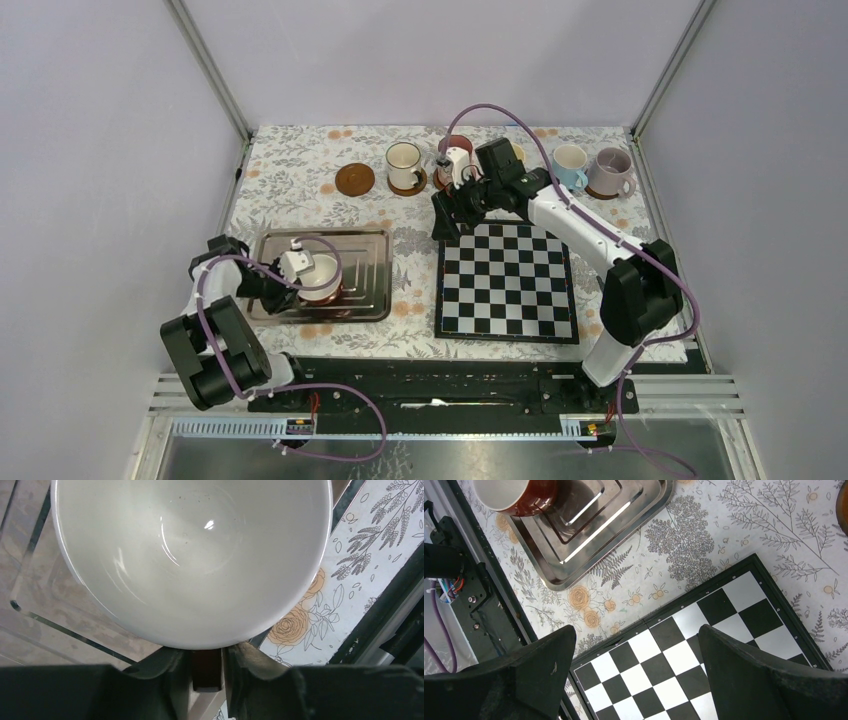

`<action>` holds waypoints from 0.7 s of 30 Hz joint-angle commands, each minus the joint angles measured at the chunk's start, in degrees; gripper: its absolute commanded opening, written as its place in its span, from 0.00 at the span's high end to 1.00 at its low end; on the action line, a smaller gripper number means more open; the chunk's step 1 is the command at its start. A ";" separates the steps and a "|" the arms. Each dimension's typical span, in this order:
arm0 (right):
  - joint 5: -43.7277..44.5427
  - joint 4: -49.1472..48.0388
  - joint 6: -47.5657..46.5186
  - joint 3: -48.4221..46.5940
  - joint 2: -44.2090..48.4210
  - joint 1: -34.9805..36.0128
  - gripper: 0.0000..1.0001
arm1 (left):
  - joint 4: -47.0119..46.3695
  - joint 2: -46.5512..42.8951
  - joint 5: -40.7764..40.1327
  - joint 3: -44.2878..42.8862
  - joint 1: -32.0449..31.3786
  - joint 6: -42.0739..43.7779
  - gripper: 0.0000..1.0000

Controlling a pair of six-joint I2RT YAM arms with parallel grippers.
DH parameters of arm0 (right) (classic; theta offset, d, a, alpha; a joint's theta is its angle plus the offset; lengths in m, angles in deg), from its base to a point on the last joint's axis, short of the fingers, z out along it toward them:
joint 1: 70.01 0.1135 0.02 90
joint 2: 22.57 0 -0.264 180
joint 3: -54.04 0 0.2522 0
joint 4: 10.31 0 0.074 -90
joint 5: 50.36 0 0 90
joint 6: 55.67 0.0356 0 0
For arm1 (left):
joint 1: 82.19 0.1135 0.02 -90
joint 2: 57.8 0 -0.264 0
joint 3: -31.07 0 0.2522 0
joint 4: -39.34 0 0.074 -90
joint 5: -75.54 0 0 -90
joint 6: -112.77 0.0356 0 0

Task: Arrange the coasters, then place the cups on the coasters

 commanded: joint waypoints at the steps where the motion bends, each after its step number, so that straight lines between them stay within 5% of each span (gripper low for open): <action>1: -0.40 -1.65 1.22 0.86 2.63 -0.97 0.00 | -0.20 -3.11 4.29 1.18 -0.33 -3.30 0.78; 6: -4.05 -1.07 0.46 2.51 4.01 -2.11 0.00 | -0.19 -4.67 3.90 0.51 -0.33 -7.83 1.00; 16: -10.81 -1.37 -3.24 9.68 10.19 -3.79 0.00 | 3.93 -3.14 13.85 -14.47 -0.33 -26.55 1.00; 21: -8.48 -1.70 -2.12 11.41 12.01 -4.26 0.00 | -9.13 -2.28 15.31 -21.68 -2.00 -53.48 1.00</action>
